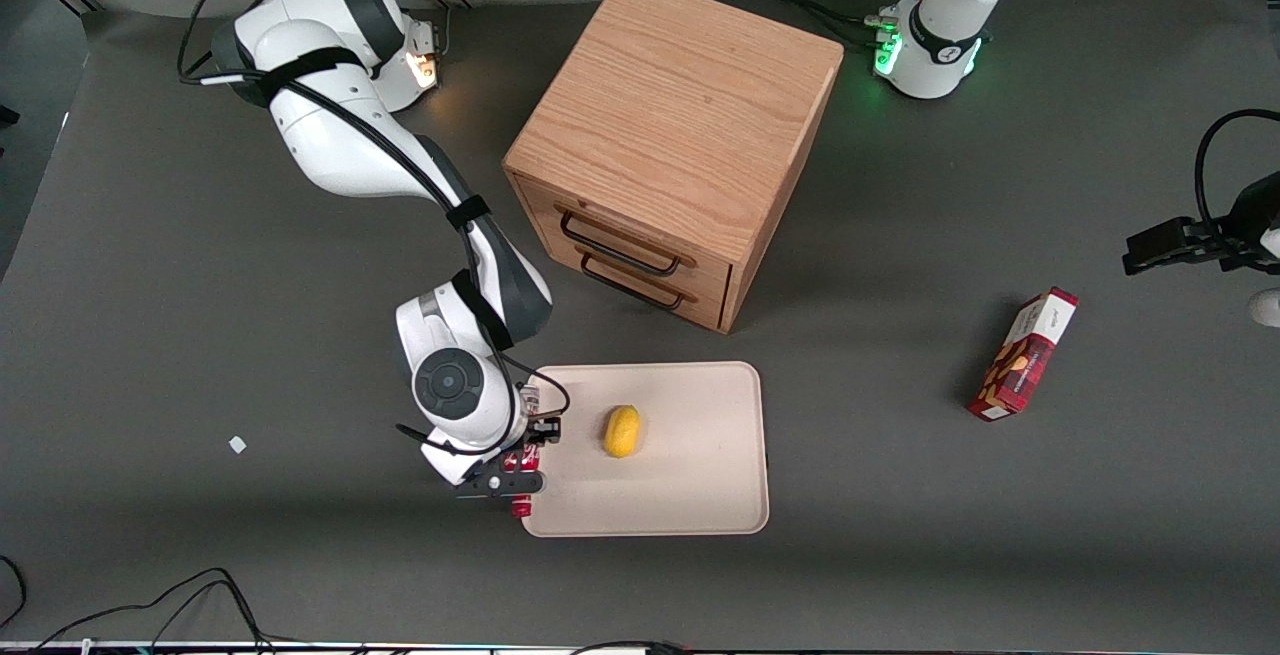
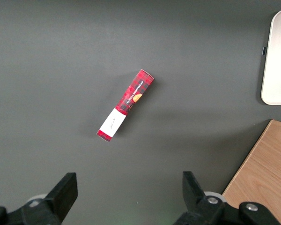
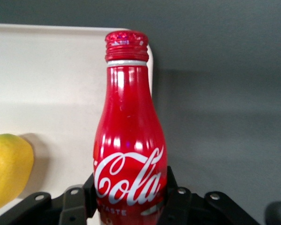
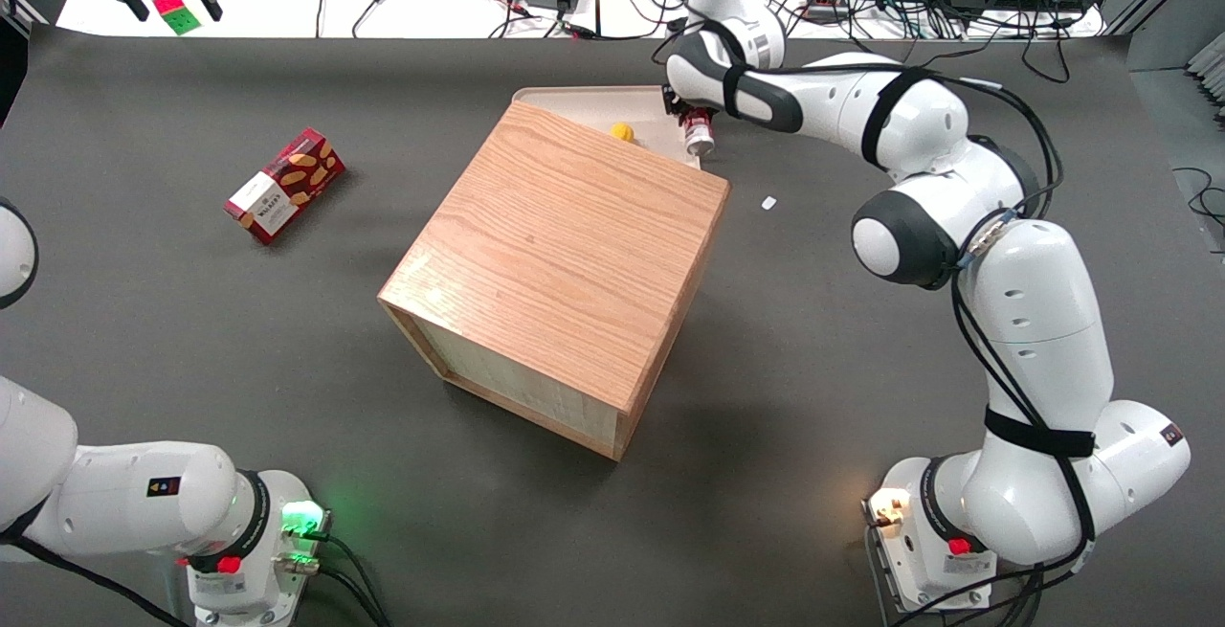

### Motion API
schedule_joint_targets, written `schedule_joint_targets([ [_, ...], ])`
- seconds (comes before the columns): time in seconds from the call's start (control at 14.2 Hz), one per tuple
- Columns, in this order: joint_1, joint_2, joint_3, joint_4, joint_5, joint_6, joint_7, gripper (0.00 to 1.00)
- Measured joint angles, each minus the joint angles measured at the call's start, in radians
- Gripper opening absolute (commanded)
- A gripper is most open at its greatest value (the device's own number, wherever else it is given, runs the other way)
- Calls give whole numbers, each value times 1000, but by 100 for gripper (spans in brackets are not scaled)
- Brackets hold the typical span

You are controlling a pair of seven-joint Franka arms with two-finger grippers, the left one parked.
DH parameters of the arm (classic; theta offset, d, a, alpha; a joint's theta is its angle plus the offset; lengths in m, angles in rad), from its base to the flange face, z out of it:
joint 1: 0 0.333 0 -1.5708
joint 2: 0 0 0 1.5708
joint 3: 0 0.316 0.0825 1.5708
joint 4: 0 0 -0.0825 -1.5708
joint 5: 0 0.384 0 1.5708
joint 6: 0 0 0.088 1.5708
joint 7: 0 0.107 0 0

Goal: Place coke bottle on tray
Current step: 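Carry the upright bottle over the white tray beside the lemon, then lower the bottle onto the tray and open the right gripper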

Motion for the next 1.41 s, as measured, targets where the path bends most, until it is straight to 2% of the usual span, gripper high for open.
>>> schedule_joint_targets([
  [0.56, 8, 51, 0, 8, 0, 89, 0, 1],
  [0.63, 8, 54, 0, 8, 0, 94, 0, 16],
  [0.7, 8, 55, 0, 8, 0, 102, 1, 48],
  [0.77, 8, 56, 0, 8, 0, 104, 2, 99],
  [1.41, 8, 57, -1, 10, 0, 123, 5, 100],
])
